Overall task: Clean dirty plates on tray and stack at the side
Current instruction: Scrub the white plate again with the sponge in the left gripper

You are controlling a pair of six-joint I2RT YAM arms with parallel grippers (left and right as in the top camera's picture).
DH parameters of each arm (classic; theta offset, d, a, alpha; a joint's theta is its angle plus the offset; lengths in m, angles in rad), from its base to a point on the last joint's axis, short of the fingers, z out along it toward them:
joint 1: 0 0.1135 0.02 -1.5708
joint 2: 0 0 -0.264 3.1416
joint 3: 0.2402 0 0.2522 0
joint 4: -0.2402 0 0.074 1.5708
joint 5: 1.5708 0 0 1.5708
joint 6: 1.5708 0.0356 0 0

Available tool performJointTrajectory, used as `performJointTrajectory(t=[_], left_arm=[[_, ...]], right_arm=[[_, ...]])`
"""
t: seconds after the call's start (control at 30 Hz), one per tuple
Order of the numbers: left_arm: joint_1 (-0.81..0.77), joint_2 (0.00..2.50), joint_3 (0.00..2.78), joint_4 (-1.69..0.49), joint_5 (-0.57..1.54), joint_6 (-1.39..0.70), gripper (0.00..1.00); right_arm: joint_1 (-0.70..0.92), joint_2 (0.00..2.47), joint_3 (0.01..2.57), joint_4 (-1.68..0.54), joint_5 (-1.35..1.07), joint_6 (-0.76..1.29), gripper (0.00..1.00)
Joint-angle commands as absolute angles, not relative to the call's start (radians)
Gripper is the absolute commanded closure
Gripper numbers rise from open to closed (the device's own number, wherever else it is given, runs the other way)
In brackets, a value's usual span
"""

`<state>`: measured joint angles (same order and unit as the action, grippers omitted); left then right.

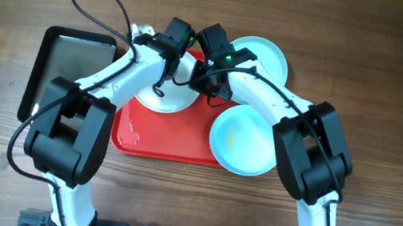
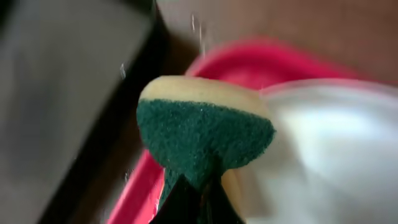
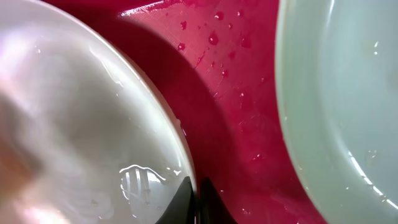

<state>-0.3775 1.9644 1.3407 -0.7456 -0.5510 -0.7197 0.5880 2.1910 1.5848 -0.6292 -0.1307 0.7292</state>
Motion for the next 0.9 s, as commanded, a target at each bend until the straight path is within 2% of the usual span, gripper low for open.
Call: performJointTrajectory(t=[0.0,0.13,0.33,0.5,0.67,0.87], left_arm=[[-0.377,1.972,1.339,-0.65,-0.693,-0.737,0.96],[-0.378,1.98,1.339,-0.64,-0.635,-0.735,0.96],[-0.378,1.981,1.339,-0.685,-0.39,-0.52,0.96],[-0.377,1.981,1.327,-0.757,-0.366,-0.487,0.96],[-0.377,1.981,1.246,-0.746,-0.252,-0.358,0.96],[-0.377,1.981,1.231,-0.682,0.159,-0.06,0.96]], right_arm=[[0.587,2.209,1.587,-0.628,-0.098,0.716,0.96],[0.587,2.209,1.587,-0.626,-0.102,0.712,0.96],[0.587,2.209,1.586,-0.622,-0.105,0.707,0.96],[0.587,2.209,1.587,-0.622,-0.106,0.706,0.96],[0.587,2.209,1.586,-0.622,-0.11,0.705,0.96],[0.587,2.209,1.587,-0.618,-0.113,0.701,0.96]])
